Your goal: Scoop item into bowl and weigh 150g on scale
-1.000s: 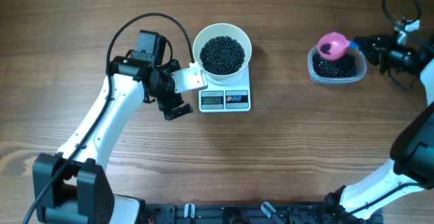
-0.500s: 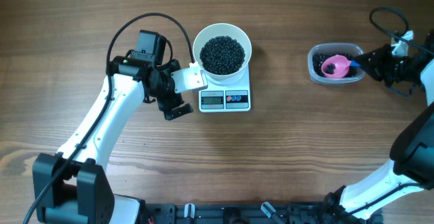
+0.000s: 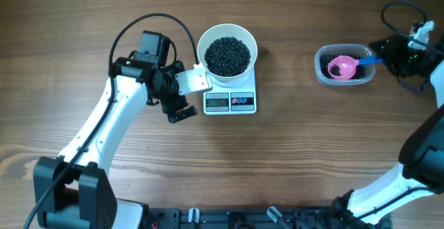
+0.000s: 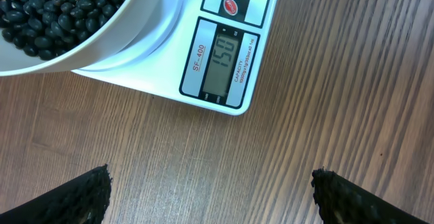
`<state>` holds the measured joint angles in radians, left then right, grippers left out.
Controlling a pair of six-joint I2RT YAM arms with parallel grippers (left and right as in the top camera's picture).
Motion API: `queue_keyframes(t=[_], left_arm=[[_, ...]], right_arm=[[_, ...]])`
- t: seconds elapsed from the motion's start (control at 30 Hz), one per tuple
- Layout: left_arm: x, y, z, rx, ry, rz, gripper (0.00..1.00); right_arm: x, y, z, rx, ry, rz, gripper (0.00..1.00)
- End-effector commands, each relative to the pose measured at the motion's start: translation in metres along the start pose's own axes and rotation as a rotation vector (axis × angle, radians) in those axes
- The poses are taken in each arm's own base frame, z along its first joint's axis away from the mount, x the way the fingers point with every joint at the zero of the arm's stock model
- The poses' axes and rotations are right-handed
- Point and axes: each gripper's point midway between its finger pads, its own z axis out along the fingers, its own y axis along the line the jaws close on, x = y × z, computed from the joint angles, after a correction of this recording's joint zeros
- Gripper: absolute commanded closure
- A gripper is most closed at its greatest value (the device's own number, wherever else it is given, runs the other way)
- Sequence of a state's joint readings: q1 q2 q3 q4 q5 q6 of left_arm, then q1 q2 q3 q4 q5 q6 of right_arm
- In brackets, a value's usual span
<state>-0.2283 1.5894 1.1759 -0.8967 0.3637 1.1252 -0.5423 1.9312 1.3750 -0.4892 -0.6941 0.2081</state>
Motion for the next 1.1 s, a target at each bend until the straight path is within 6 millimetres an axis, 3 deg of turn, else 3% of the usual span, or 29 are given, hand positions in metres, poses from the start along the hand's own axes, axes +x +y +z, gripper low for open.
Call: queue_keyframes(t=[0.0,0.07,0.1,0.23,0.3,0.4,1.07], left_arm=[[-0.006,0.0,-0.002,-0.001,-0.016,0.028,0.0],[-0.006,0.0,-0.002,-0.001,-0.016,0.028,0.0],[-0.006,0.0,-0.002,-0.001,-0.016,0.028,0.0],[-0.006,0.0,-0.002,-0.001,-0.016,0.028,0.0],[-0.006,0.0,-0.002,-0.001,-0.016,0.028,0.0],[-0.006,0.0,-0.002,-0.001,-0.016,0.028,0.0],[-0.006,0.0,-0.002,-0.001,-0.016,0.028,0.0]], right_arm=[[-0.024,0.012,-0.009,-0.016,-0.091,0.004,0.4],[-0.037,0.014,-0.01,-0.02,-0.139,-0.03,0.23],[-0.043,0.012,-0.011,0.0,-0.167,-0.046,0.0],[-0.059,-0.023,-0.018,0.21,-0.249,-0.037,0.0],[-0.061,-0.046,-0.025,0.345,-0.275,-0.016,0.0],[-0.057,-0.063,-0.031,0.442,-0.274,0.006,0.0],[-0.054,-0.065,-0.031,0.451,-0.262,0.014,0.0]])
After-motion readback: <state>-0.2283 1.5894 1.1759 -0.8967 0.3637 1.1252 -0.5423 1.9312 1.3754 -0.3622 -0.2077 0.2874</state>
